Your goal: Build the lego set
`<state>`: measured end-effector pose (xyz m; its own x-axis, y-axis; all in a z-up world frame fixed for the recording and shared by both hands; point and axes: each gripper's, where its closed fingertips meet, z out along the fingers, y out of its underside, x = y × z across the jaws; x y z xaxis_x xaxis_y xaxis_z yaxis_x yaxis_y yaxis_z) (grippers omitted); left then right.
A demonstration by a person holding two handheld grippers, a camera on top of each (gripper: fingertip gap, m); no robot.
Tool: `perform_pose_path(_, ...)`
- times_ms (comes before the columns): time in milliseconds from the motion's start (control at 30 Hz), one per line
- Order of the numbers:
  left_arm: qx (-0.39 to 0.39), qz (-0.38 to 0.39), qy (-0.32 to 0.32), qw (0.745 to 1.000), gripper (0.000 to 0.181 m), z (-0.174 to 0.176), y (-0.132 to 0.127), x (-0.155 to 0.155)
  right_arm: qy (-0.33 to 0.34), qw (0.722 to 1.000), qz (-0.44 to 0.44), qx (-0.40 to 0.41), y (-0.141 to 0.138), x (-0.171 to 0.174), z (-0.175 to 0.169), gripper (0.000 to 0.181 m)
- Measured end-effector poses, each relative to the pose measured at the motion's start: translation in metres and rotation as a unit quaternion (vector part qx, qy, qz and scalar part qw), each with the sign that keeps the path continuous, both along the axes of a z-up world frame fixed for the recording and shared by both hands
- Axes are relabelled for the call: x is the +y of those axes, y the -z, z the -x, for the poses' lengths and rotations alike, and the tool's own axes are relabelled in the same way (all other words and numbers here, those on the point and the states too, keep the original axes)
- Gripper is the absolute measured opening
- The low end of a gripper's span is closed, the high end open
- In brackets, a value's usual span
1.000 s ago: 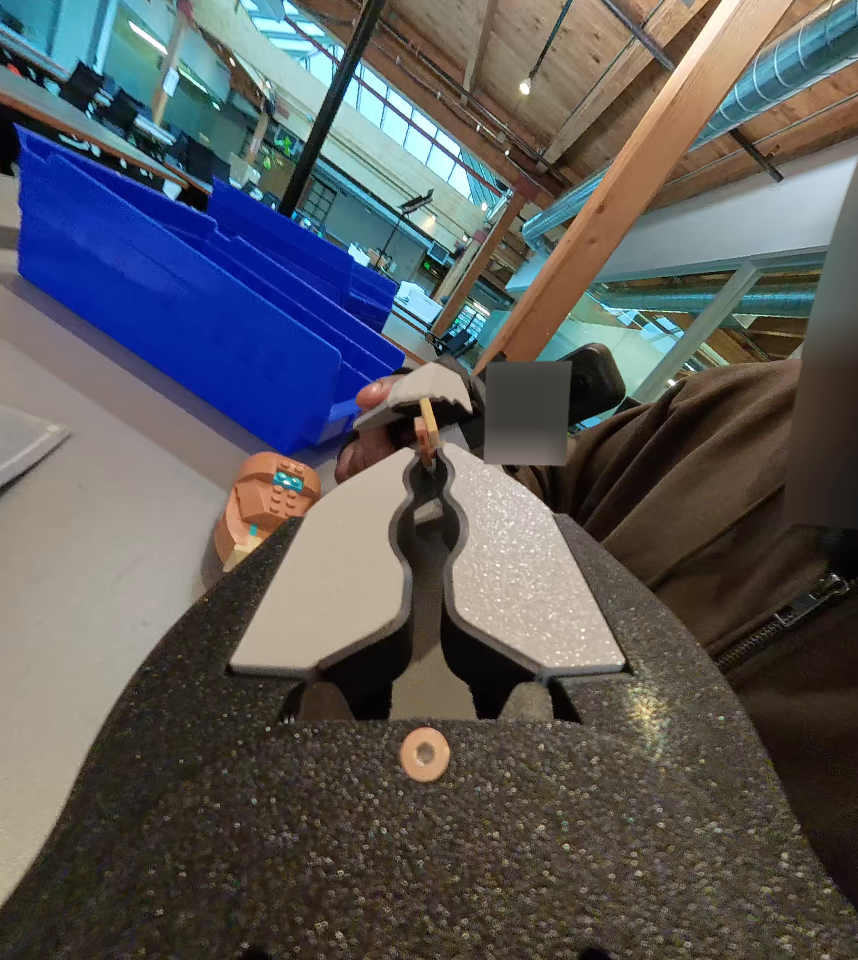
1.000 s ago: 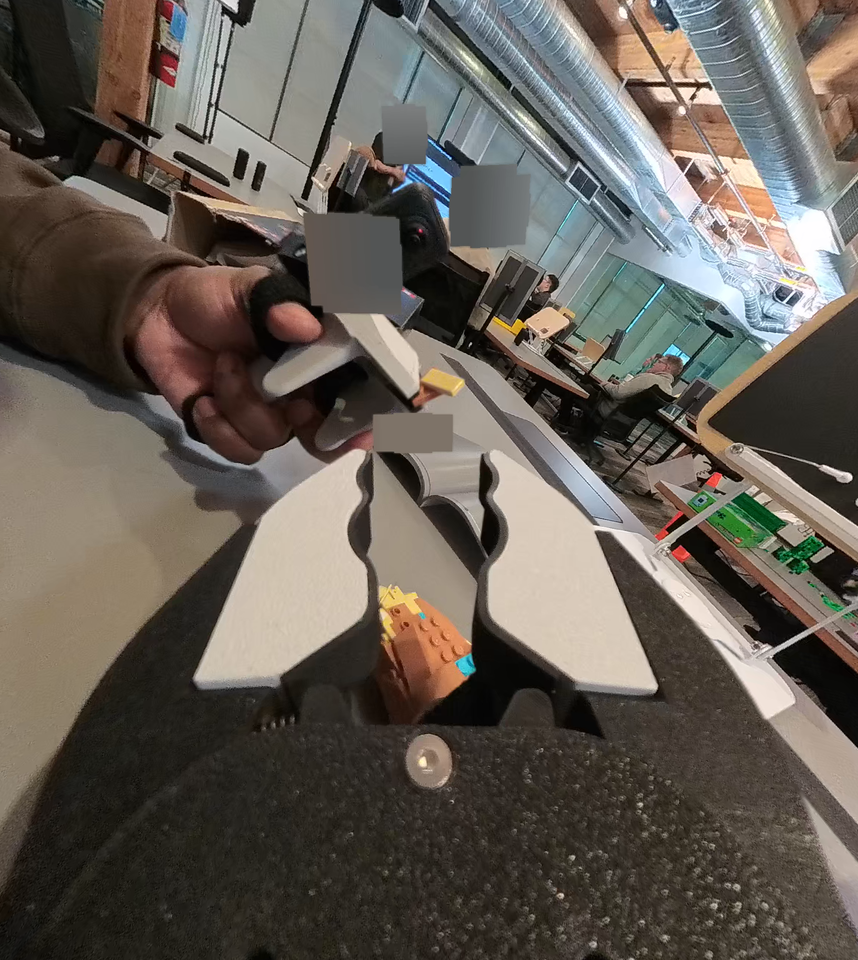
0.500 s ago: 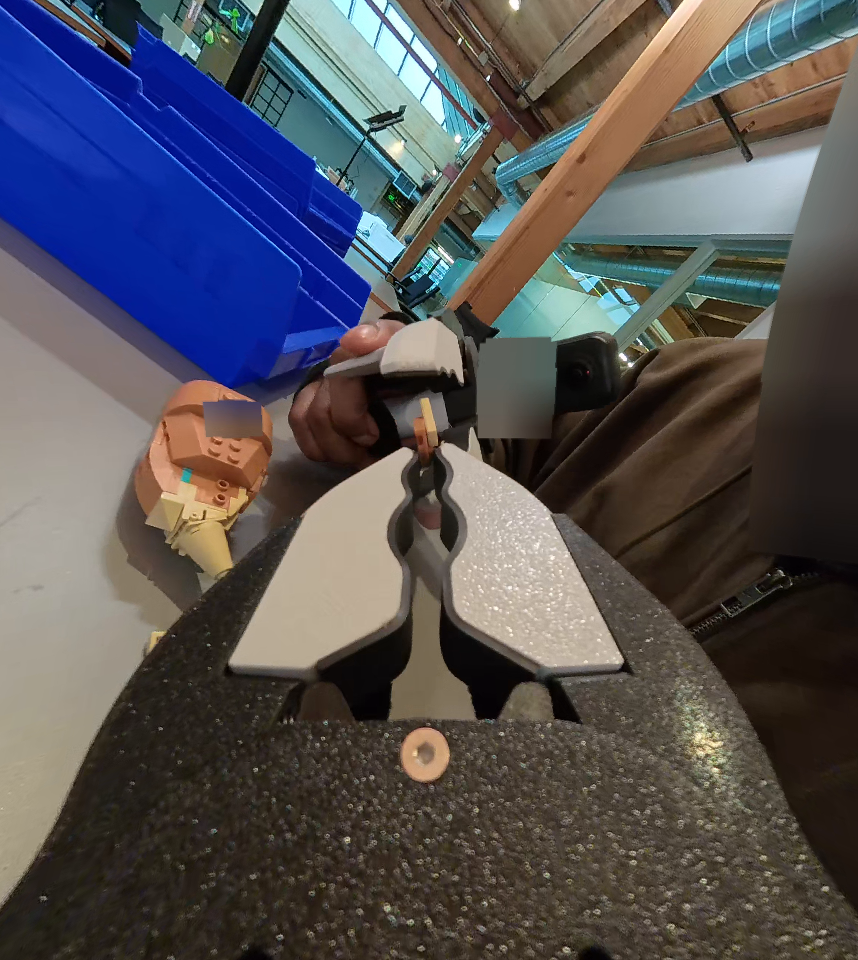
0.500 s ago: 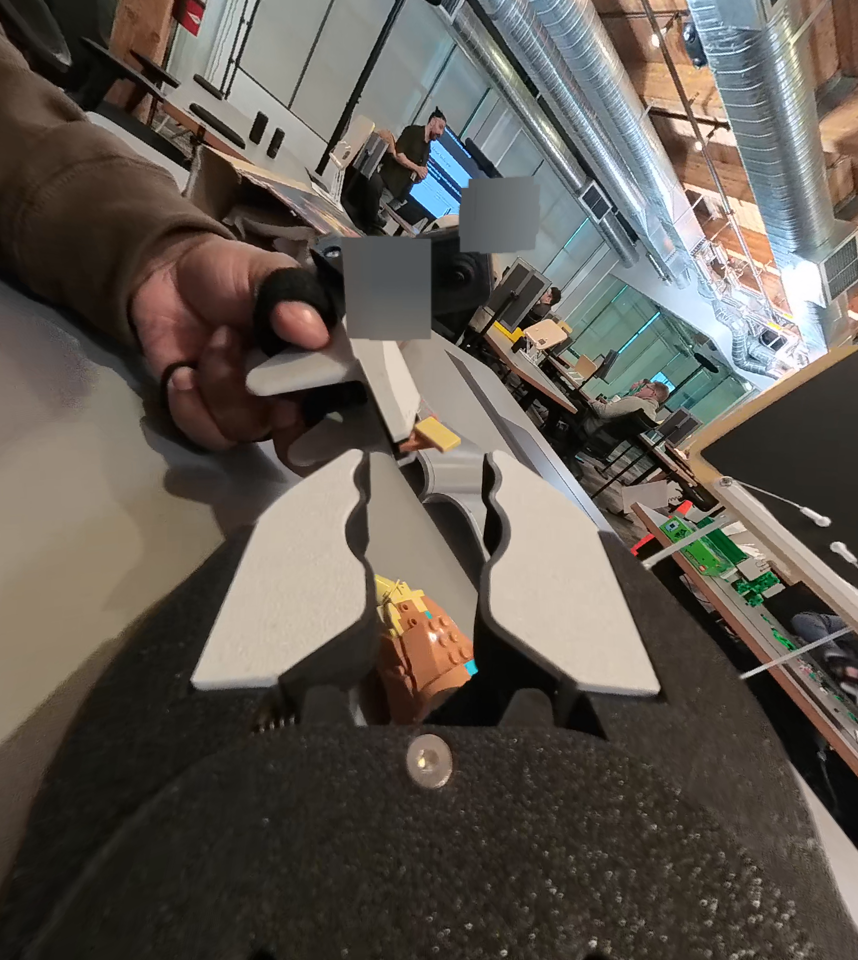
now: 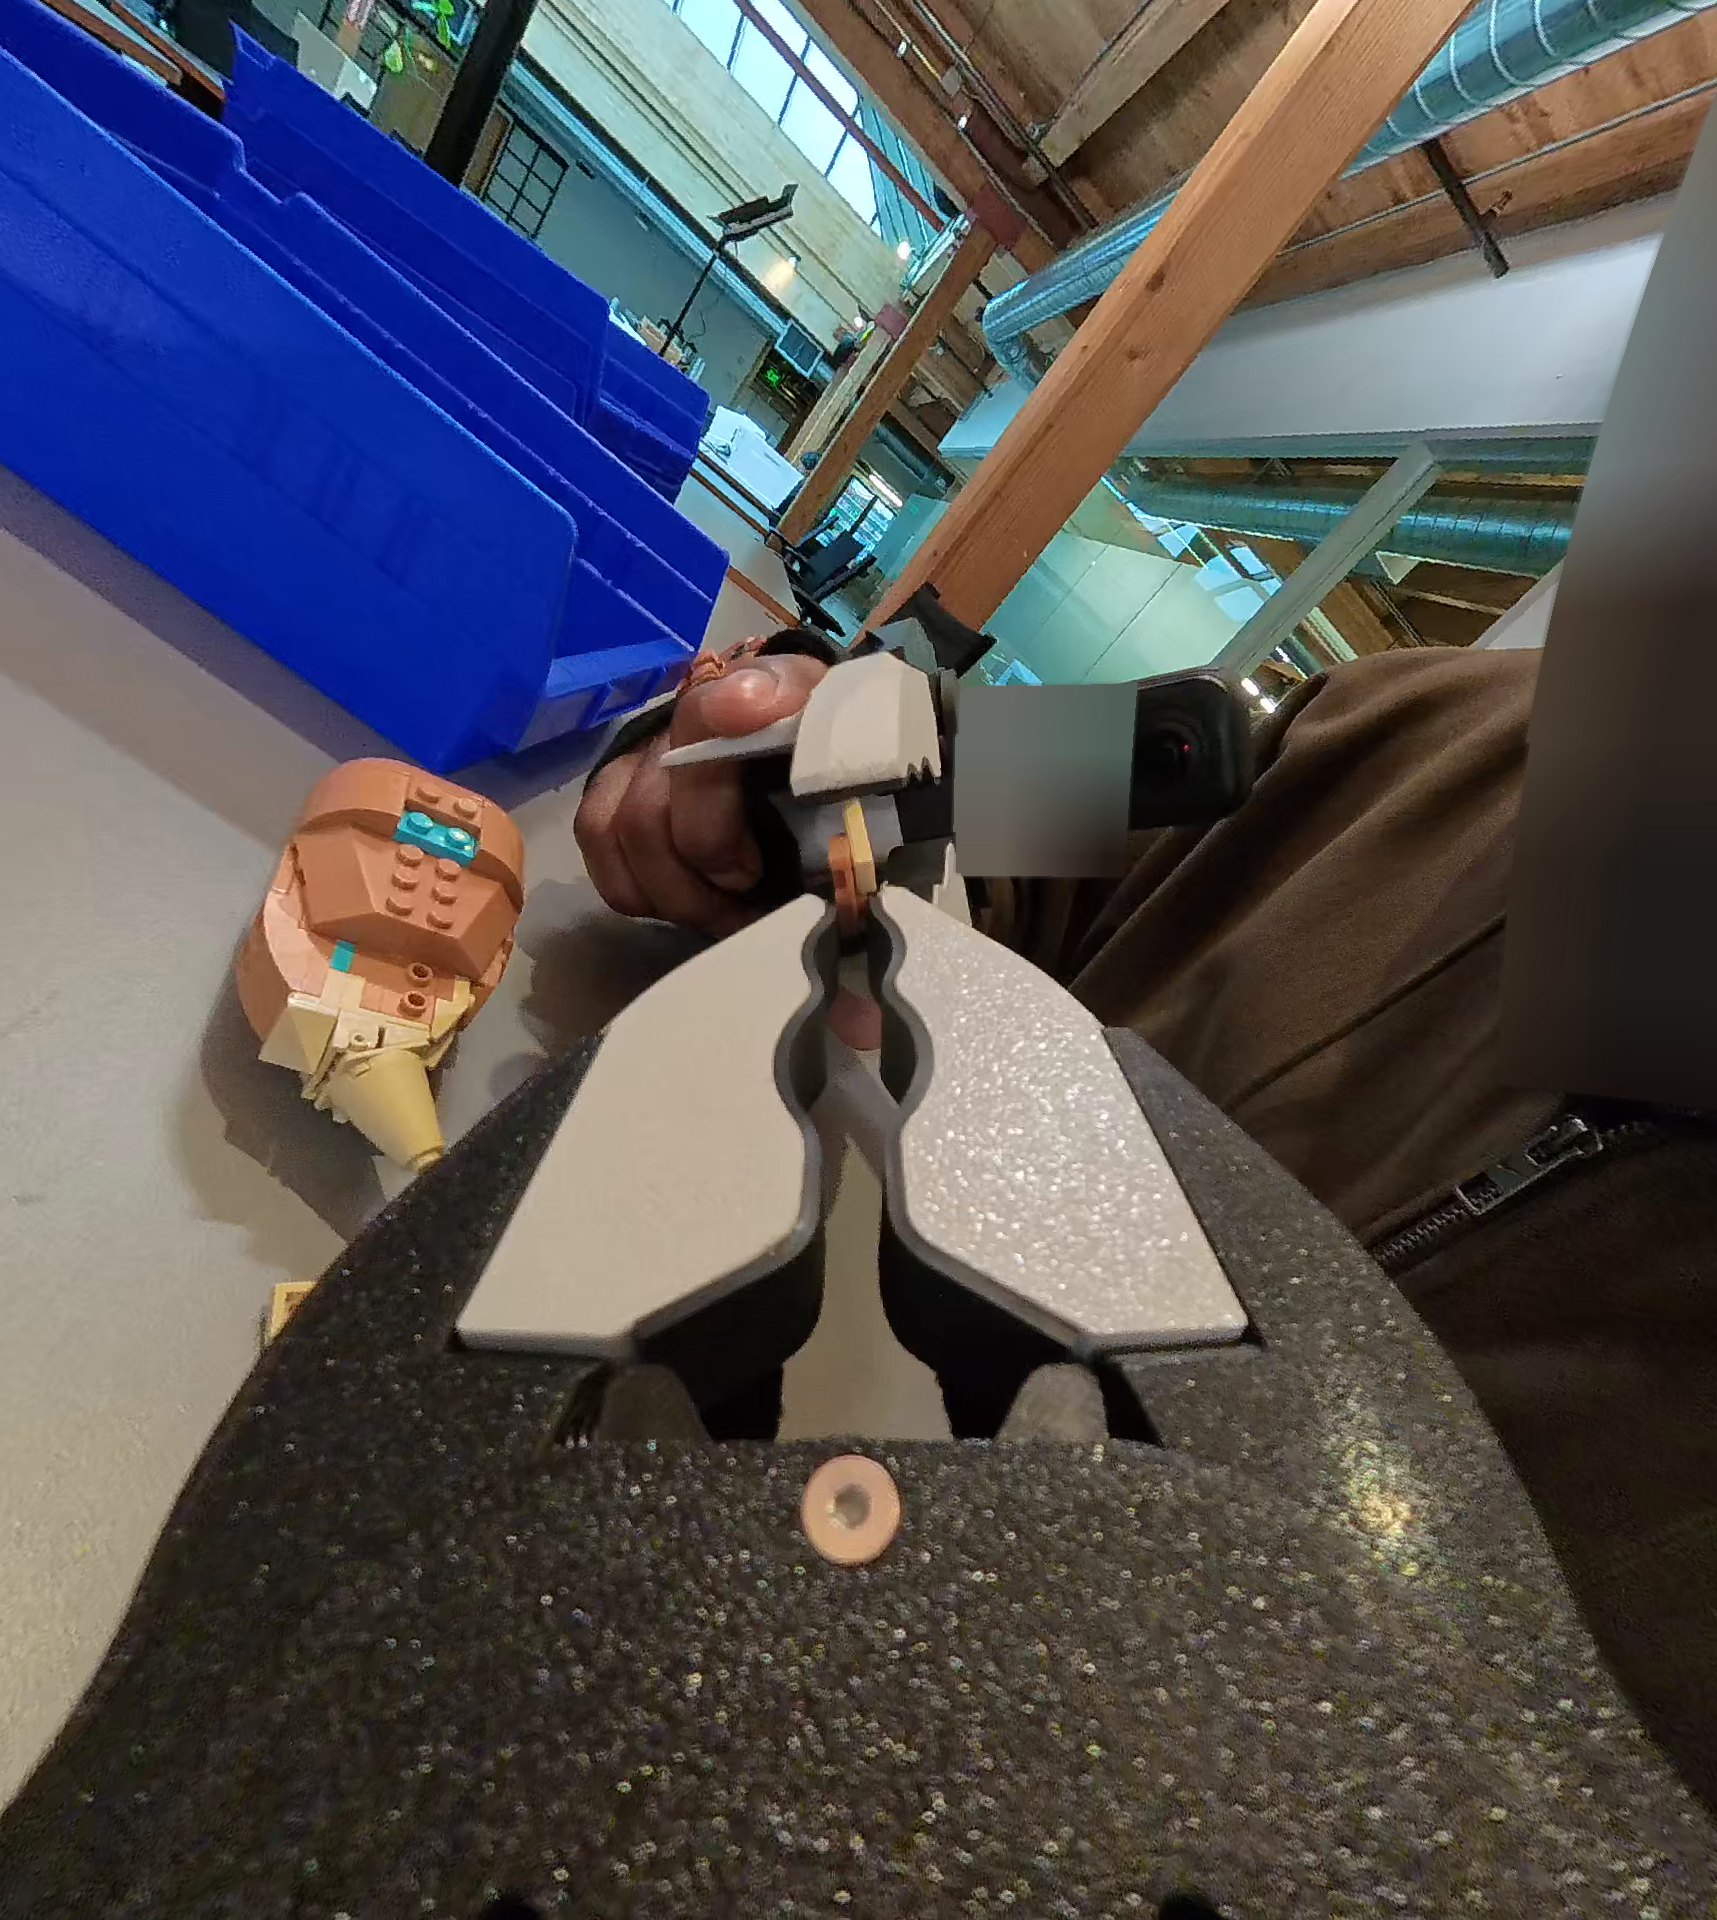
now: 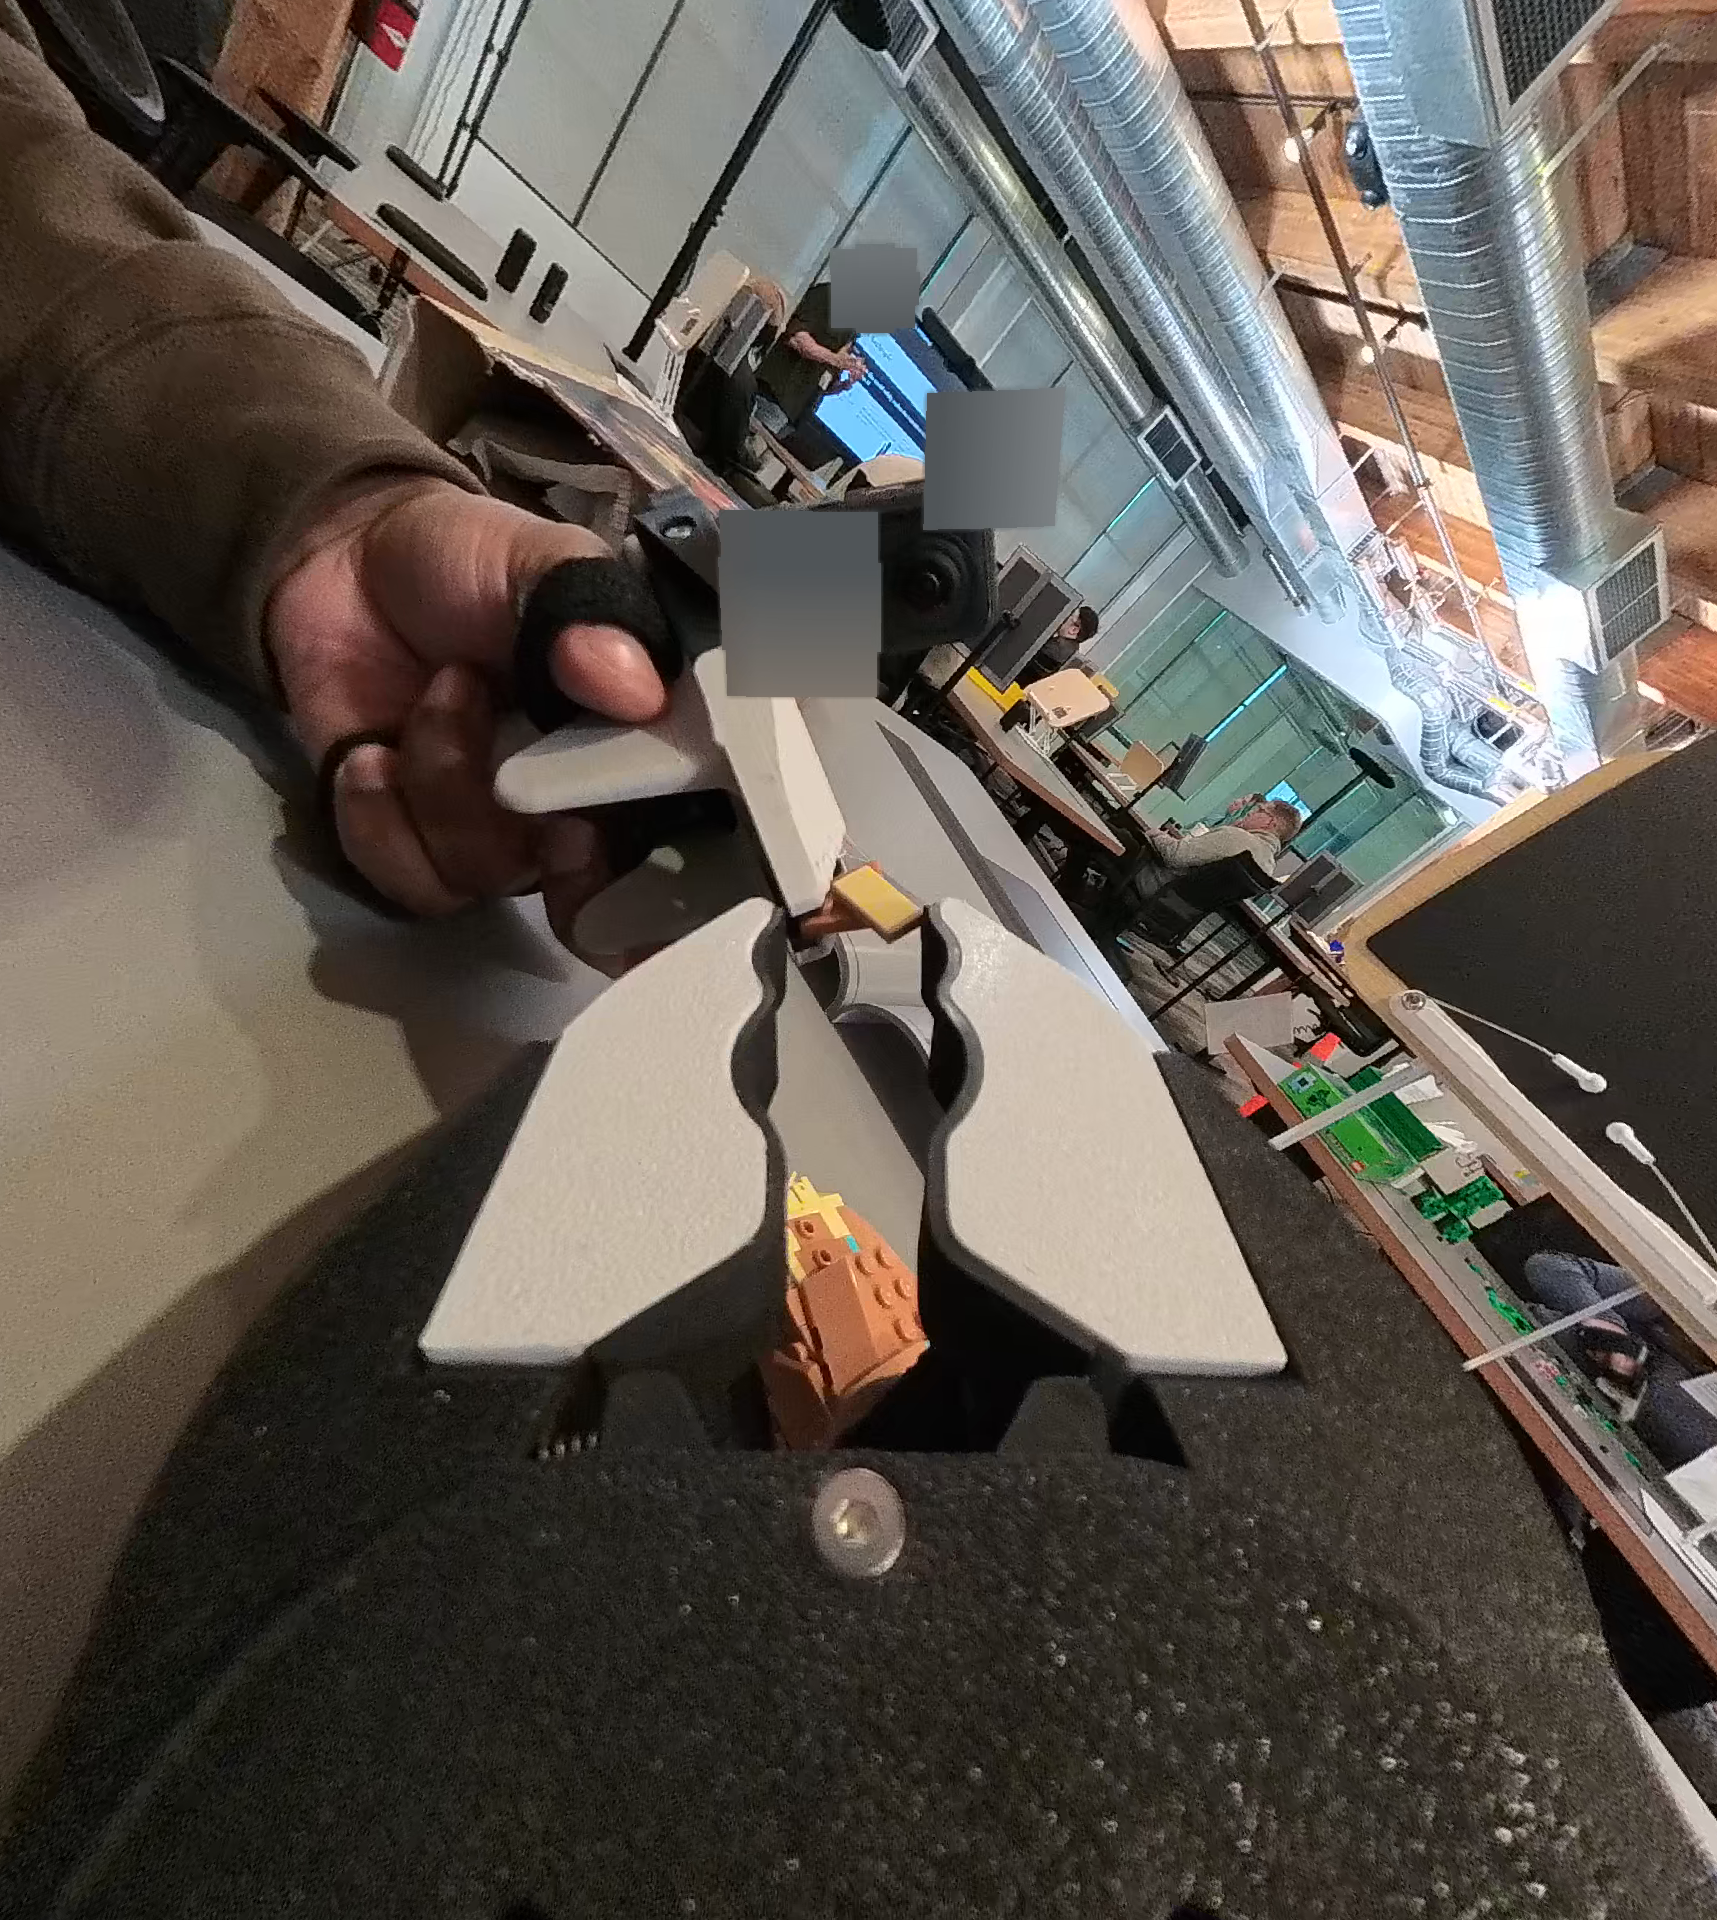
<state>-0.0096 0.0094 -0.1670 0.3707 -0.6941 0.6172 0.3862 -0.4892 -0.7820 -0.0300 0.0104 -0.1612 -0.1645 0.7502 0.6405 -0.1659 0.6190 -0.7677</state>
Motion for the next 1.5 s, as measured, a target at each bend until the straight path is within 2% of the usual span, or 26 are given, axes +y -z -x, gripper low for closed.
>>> perform_pose_path(1033,-0.015,-0.039,-0.033,0.999,0.005,0.0,-0.009,0.003,0.015,1.0,-0.006,0.022,-0.007,-0.001,-0.002,0.018)
perform_pose_path(1300,-0.009,-0.041,-0.036,0.998,0.005,0.003,-0.009,0.003,0.021,0.999,-0.01,0.032,-0.01,0.002,-0.004,0.022)
perform_pose_path(1500,0.014,-0.037,-0.026,0.999,0.005,0.006,-0.005,0.001,-0.005,1.0,-0.005,0.025,-0.012,0.007,-0.013,0.025)
